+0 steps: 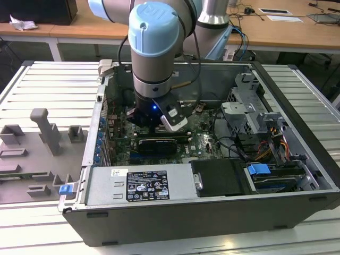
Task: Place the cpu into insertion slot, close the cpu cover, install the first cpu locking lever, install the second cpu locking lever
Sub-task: 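Install the second cpu locking lever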
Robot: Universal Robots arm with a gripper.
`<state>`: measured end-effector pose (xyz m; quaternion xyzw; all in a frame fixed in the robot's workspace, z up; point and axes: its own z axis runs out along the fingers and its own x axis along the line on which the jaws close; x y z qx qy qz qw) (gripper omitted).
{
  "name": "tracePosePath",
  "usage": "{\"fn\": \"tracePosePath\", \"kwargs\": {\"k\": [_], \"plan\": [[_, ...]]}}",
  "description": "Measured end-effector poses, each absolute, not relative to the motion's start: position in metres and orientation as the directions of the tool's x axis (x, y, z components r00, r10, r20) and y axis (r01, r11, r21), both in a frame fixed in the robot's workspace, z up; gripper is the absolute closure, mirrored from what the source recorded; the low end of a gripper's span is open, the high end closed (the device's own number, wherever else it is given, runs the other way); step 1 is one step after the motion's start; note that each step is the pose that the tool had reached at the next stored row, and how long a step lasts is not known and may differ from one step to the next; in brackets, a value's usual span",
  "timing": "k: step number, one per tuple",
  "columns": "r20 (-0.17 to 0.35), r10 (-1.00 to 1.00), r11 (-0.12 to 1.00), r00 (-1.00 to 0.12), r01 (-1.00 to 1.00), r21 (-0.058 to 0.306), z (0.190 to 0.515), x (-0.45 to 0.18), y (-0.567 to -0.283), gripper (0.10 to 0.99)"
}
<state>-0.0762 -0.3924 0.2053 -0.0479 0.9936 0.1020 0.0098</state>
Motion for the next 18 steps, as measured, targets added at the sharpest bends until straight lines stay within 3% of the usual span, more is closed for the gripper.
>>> {"fn": "tracePosePath", "kwargs": {"k": [9, 18], "plan": [[-0.034, -0.091, 0.962, -0.995, -0.097, 0.254, 0.199, -0.079, -0.392, 0.98], [-0.035, -0.091, 0.961, -0.995, -0.097, 0.259, 0.211, -0.082, -0.392, 0.98]]}}
